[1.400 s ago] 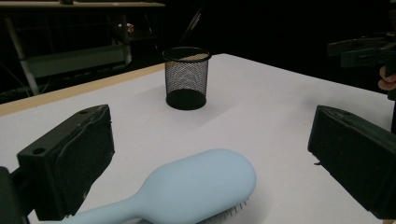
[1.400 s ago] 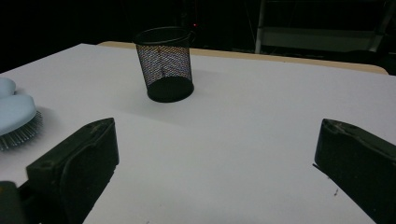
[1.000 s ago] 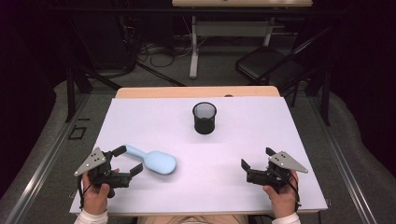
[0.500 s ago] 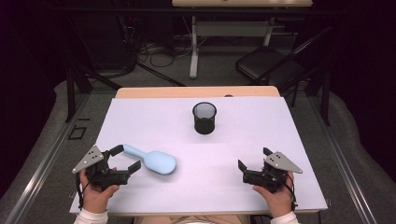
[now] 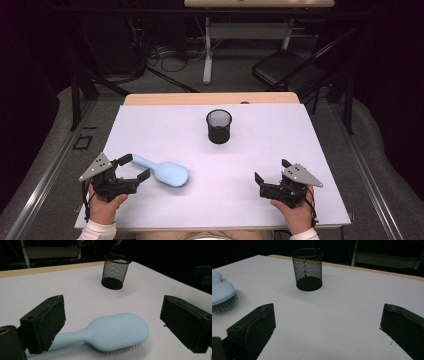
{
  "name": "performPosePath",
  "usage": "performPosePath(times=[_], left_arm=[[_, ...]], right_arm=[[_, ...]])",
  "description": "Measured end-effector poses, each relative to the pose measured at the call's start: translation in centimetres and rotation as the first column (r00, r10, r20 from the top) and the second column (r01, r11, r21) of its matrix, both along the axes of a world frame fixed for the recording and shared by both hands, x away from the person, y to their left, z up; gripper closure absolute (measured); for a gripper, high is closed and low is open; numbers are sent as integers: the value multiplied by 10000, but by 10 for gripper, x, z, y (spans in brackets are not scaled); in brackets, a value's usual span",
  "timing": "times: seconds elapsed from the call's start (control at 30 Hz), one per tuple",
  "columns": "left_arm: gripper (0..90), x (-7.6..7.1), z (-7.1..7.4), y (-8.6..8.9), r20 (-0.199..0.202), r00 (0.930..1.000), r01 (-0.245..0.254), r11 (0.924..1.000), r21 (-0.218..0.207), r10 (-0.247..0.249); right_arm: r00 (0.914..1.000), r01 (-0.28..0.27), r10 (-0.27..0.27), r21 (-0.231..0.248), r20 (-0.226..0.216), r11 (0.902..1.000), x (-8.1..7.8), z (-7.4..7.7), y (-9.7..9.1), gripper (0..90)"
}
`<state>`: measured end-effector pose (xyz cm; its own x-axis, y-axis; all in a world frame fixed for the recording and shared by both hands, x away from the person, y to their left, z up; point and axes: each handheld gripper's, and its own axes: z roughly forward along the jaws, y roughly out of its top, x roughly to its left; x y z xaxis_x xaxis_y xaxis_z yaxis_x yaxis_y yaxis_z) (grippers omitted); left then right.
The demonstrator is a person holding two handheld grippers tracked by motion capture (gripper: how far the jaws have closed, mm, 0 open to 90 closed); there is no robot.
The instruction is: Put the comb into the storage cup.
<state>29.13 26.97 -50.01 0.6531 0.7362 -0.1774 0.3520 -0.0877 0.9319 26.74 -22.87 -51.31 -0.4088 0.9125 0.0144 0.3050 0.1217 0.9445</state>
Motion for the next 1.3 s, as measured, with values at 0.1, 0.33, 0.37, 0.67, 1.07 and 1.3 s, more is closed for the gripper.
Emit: performPosePath(times=[0.1,0.33,0.37,0.67,1.07,1.3], left_arm=[[113,-2,3,2,31,9995,-299,9996,4,299],[154,2,3,2,-219,9982,-555,9981,283,562],[157,3,3,2,-277,9979,-581,9978,330,590],[257,5,2,4,-682,9943,-782,9955,529,818],[456,20,3,2,-1520,9850,-731,9956,586,813],[636,31,14,3,-1779,9793,-844,9938,729,963]], right_arm=[[9999,-9,9,-65,-101,10000,-1,-2,0,0],[9999,111,-111,1,-37,9999,-3,-1,-3,5],[9999,115,-115,32,-52,9999,-3,-2,-4,6],[9996,224,-221,175,-188,9996,-2,-3,-7,16],[9992,296,-289,277,-261,9992,-1,-4,-6,16],[9995,261,-256,298,-189,9992,1,-3,-4,16]])
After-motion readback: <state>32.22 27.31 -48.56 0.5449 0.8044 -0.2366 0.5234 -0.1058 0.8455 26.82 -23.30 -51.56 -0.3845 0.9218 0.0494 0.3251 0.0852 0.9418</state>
